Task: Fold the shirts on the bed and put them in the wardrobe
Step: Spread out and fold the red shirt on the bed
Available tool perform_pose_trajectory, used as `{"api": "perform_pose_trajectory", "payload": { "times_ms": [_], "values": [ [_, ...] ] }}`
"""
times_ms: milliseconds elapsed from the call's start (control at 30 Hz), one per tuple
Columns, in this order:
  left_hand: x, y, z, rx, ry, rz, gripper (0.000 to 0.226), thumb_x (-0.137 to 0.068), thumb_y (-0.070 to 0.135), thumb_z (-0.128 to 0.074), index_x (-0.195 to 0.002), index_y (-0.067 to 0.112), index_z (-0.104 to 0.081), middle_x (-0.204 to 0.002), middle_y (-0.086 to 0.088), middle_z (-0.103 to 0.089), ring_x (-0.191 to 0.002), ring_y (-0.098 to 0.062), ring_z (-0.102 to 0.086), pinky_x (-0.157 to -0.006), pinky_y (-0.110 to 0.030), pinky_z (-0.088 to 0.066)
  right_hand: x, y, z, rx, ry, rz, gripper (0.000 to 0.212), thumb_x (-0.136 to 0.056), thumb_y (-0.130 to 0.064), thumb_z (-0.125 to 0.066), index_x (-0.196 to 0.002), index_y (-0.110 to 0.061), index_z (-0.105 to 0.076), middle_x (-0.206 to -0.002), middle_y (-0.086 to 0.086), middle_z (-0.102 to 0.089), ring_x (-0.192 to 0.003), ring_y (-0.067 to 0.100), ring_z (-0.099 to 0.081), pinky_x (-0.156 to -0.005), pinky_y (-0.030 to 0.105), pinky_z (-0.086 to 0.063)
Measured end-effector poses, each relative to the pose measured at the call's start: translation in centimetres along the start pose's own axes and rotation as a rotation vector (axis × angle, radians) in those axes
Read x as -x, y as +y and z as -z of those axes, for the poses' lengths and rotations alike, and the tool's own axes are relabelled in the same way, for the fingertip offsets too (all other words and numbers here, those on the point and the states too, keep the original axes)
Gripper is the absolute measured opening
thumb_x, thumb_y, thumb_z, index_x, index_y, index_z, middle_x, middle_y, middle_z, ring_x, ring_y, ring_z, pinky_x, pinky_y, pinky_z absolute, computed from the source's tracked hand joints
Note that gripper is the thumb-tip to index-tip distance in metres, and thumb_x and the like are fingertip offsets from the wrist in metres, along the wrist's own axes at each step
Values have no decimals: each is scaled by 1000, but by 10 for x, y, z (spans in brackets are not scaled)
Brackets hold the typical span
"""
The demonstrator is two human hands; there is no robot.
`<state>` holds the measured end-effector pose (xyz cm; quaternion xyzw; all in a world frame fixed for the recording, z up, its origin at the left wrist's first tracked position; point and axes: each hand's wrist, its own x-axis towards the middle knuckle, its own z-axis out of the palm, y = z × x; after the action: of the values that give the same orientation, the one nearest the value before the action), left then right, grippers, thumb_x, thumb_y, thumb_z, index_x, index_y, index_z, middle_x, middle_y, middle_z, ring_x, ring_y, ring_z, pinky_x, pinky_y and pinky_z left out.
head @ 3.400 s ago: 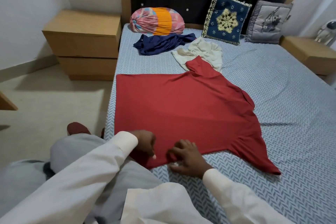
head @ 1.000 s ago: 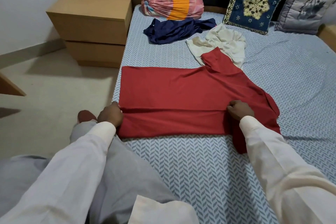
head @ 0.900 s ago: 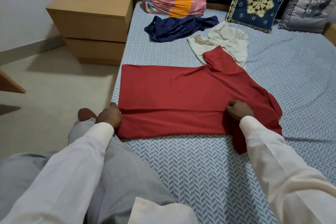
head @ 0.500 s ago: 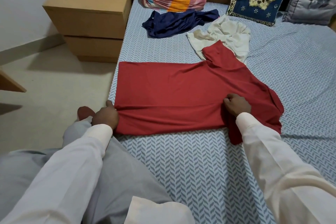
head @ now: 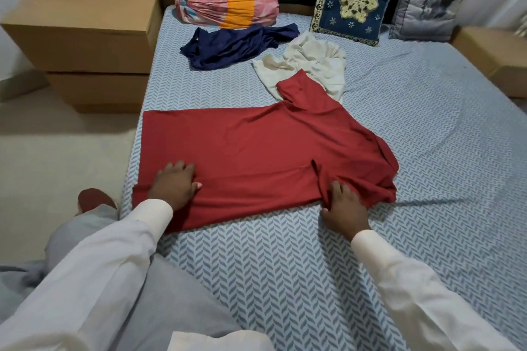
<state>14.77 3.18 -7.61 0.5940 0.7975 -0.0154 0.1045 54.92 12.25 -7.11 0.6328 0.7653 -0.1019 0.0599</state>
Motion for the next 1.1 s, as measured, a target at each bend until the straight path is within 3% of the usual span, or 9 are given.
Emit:
{"api": "perform_pose_trajectory", "payload": {
  "times_ms": [100,200,300,400,533,667,867,1000,1100],
  "values": [
    [-8,2,1,11,-34,-19,39,-93,51,-54,-115,19,-51,-122,-8,-57,-115,-32,-49,-94,-43,-40,-26,-4,38,21,-150,9,49,-84,-49,-61,-123,-21,-55,-118,13,-66,-105,33,-65,-79,36,-47],
    [-15,3,3,13,-99,-15,34,-92,50,-57,-110,21,-52,-121,-6,-59,-114,-31,-49,-95,-41,-40,-73,-13,96,82,-184,-29,64,-62,-63,-60,-106,-18,-71,-110,11,-71,-96,29,-67,-81,30,-50],
    [-20,0,4,40,-128,-11,27,-92,46,-60,-109,24,-55,-120,-5,-61,-114,-30,-50,-96,-40,-40,-124,-10,148,-203,165,-123,41,-79,-40,-62,-117,-25,-62,-116,11,-69,-110,32,-64,-93,39,-48],
    [-23,-3,2,39,-120,-19,24,-92,45,-60,-107,26,-56,-117,-3,-62,-112,-29,-51,-95,-39,-40,-144,20,169,-449,420,-195,46,-81,-35,-66,-123,-25,-54,-114,6,-69,-112,30,-62,-92,40,-48],
    [-21,-7,-3,27,-63,-32,21,-94,46,-56,-103,27,-57,-113,-3,-63,-108,-29,-52,-91,-39,-41,-126,90,128,-483,237,-343,42,-77,-34,-73,-114,-18,-63,-114,14,-71,-111,32,-63,-94,34,-47],
    [-18,-11,-4,64,-37,-68,20,-95,47,-55,-99,27,-56,-109,-2,-64,-103,-28,-53,-88,-38,-41,-104,139,63,-539,-44,-405,66,-65,-43,-82,-121,-14,-63,-115,9,-67,-91,25,-62,-70,28,-46],
    [-13,-21,-2,84,-65,-82,20,-95,46,-56,-103,28,-57,-111,-2,-63,-104,-28,-54,-88,-38,-41,-96,131,46,-502,181,-583,20,-85,-28,-67,-104,-20,-69,-120,18,-67,-114,37,-61,-97,39,-46],
    [-10,-39,-1,67,-63,-64,21,-95,45,-56,-104,26,-58,-109,-4,-63,-101,-30,-54,-90,-39,-44,-93,117,51,-490,376,-730,31,-88,-22,-50,-114,-15,-66,-126,20,-61,-114,43,-59,-97,46,-45],
    [-3,-54,0,56,-55,-49,23,-95,45,-56,-105,24,-58,-106,-6,-62,-99,-30,-55,-87,-38,-44,-92,101,49,-504,382,-663,40,-88,-36,-53,-120,-13,-55,-128,19,-52,-111,43,-58,-96,49,-42]
  ]
}}
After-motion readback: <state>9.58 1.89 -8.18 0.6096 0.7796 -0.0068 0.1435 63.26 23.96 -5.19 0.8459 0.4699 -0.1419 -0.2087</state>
